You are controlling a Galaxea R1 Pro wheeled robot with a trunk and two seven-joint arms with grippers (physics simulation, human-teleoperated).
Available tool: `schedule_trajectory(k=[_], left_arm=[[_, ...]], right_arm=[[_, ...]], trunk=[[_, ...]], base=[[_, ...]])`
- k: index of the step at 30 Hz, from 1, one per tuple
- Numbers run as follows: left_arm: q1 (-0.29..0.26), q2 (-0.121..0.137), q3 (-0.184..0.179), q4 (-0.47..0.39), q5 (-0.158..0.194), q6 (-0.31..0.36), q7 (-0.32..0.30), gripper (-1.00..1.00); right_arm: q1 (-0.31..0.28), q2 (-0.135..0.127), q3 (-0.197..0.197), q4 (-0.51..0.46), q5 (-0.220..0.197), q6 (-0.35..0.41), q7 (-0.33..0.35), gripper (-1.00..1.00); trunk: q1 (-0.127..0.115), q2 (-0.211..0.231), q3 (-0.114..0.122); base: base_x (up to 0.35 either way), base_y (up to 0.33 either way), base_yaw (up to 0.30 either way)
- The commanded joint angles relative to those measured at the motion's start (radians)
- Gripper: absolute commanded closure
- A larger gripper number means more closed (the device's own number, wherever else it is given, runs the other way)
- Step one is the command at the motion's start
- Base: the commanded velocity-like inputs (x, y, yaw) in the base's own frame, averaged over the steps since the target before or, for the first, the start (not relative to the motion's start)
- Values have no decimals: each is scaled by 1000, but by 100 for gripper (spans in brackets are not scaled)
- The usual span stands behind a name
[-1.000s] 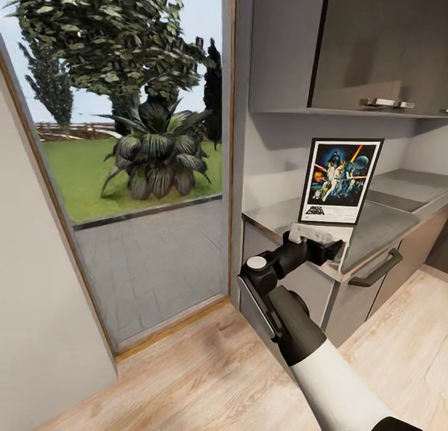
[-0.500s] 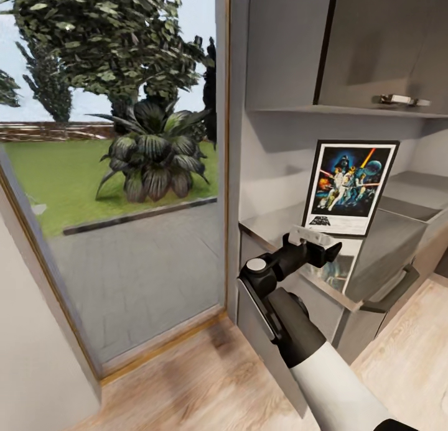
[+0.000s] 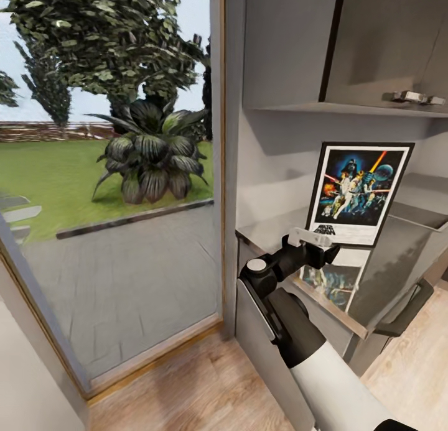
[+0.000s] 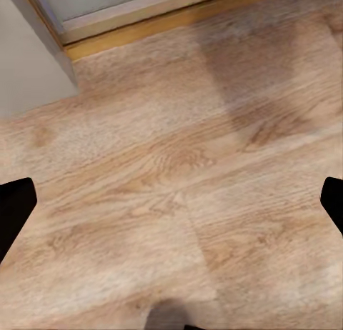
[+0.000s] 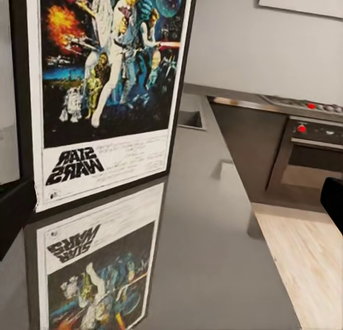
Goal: Pick up the poster from the kitchen countertop and hang it on one of the wall nails in the kitchen.
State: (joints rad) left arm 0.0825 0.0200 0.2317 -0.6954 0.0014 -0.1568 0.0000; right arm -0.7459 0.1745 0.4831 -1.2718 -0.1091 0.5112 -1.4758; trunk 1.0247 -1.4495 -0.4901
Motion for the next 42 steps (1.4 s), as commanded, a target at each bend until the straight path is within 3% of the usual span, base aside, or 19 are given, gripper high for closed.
schedule_trajectory(k=[1, 7, 19, 32, 42], left_arm=[[0, 0, 2, -1, 0, -2, 0, -100], [0, 0, 7, -1, 0, -1, 0, -100], [0, 0, 8, -1, 0, -1, 0, -100], [0, 0, 8, -1, -1, 0, 1, -100], [0, 0, 8, -1, -1, -1, 2, -100]], right_arm=[[-1, 0, 2, 0, -8, 11, -8, -100], [-1, 0, 1, 27, -9, -41, -8, -100], [-1, 0, 0, 32, -9, -45, -8, -100], [-1, 0, 0, 32, -9, -46, -8, -100], [-2, 0, -1, 42, -9, -45, -5, -100]], trunk=[[0, 0, -1], [0, 0, -1], [0, 0, -1], [0, 0, -1], [0, 0, -1]], base=[[195, 30, 0], [273, 50, 0], [70, 2, 0], [276, 0, 0], [46, 0, 0]])
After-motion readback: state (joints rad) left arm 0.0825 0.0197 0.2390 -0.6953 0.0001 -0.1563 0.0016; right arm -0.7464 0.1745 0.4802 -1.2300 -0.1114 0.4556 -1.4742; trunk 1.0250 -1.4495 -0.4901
